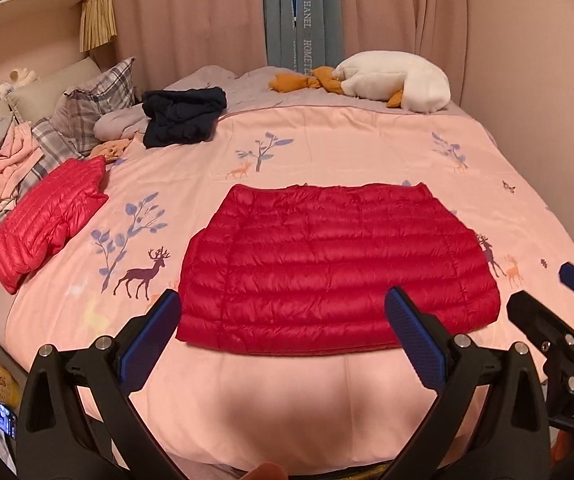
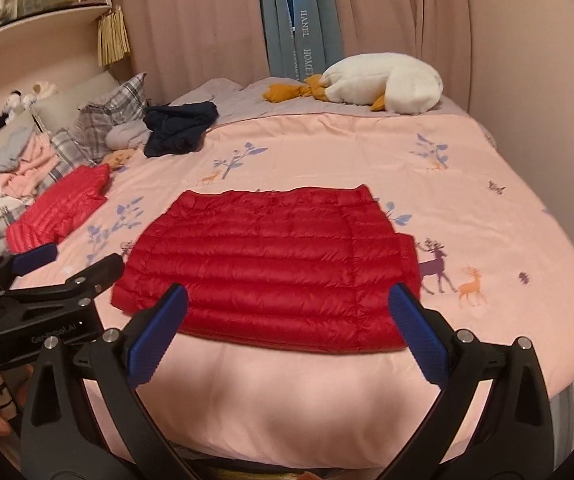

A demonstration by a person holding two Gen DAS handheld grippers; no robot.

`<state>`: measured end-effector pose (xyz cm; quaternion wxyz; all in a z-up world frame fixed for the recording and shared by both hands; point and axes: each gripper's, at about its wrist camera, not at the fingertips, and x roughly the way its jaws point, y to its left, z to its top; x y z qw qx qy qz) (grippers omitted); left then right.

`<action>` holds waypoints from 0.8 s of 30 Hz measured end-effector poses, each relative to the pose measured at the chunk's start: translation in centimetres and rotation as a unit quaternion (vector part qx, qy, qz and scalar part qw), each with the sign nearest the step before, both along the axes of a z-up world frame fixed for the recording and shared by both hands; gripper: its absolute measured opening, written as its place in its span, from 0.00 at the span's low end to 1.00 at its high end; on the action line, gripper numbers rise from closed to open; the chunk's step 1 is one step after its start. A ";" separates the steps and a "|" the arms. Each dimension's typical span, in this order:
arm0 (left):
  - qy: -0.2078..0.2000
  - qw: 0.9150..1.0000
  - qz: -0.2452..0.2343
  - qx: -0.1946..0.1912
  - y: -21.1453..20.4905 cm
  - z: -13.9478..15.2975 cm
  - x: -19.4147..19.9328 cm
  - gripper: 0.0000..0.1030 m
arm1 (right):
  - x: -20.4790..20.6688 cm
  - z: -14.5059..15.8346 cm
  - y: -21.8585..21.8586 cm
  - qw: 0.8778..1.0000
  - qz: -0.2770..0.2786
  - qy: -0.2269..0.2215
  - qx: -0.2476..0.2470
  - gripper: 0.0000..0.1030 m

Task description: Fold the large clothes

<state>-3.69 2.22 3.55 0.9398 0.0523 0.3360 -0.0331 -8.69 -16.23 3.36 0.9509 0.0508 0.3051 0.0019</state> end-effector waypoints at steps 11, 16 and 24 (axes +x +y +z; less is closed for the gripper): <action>-0.008 1.000 0.013 0.005 0.3 0.2 0.1 0.99 | 0.4 -1.0 0.0 1.000 -0.002 0.017 -0.006 0.98; -0.009 1.000 0.017 0.009 0.4 0.1 0.2 0.99 | 0.5 -1.2 0.2 1.000 0.000 0.020 -0.009 0.98; -0.010 1.000 0.020 0.013 0.6 0.1 0.3 0.99 | 0.6 -1.2 0.2 1.000 0.001 0.021 -0.008 0.98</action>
